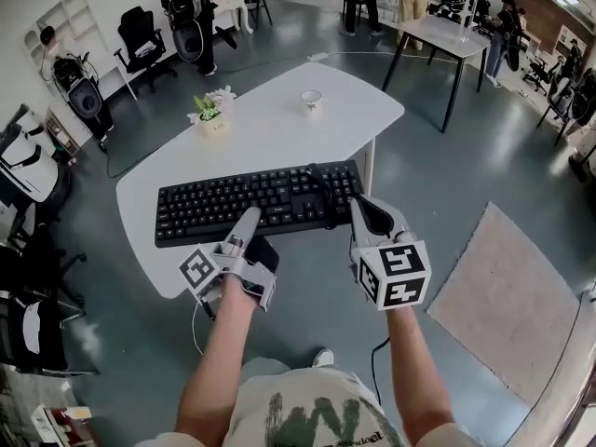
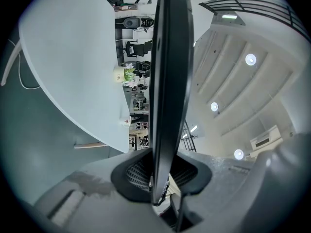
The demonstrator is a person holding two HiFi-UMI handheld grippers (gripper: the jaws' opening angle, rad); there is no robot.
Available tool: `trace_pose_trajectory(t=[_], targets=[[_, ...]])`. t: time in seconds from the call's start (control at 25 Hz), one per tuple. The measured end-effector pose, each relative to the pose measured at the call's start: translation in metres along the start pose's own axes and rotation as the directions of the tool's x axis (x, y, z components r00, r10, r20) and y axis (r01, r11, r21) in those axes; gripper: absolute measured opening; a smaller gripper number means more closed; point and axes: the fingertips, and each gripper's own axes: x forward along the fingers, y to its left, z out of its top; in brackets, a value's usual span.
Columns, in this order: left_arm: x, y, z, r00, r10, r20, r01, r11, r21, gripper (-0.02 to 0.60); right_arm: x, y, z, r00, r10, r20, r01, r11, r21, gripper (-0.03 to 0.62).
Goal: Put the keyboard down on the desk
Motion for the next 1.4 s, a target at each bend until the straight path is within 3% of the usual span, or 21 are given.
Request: trace_pose_trajectory(t=[0.44,0.84,1.08,1.4], targets=[[0.016,0.01,0.006,0.998,0.0,0.056,0.0,1.0,-0.001,0.089,0.026,-0.01,-0.004,0.998,0.066,-0.01,-0.066,0.998,-0.016,-0.002],[0.05,0.026,0.039,0.994,-0.001,0.107,0.002,1.0,-0.011,0.089,0.082,-0.022,0.001,0.995,0.101,-0.022,-0.102,0.994,-0.044,-0.002],[0.07,0.054,0.093,0.991,0.011,0.13,-0.008,1.0,-0.026,0.089,0.145,-0.008,-0.004,0.993,0.113,-0.033,-0.115,0.992,-0.056,-0.002],[0.129,0.066,0.161,0.988,0.003,0.157,0.002,1.0,-0.027,0.089,0.237,-0.018,0.026,0.991,0.126,-0.04,-0.129,0.989,-0.076,-0.002]])
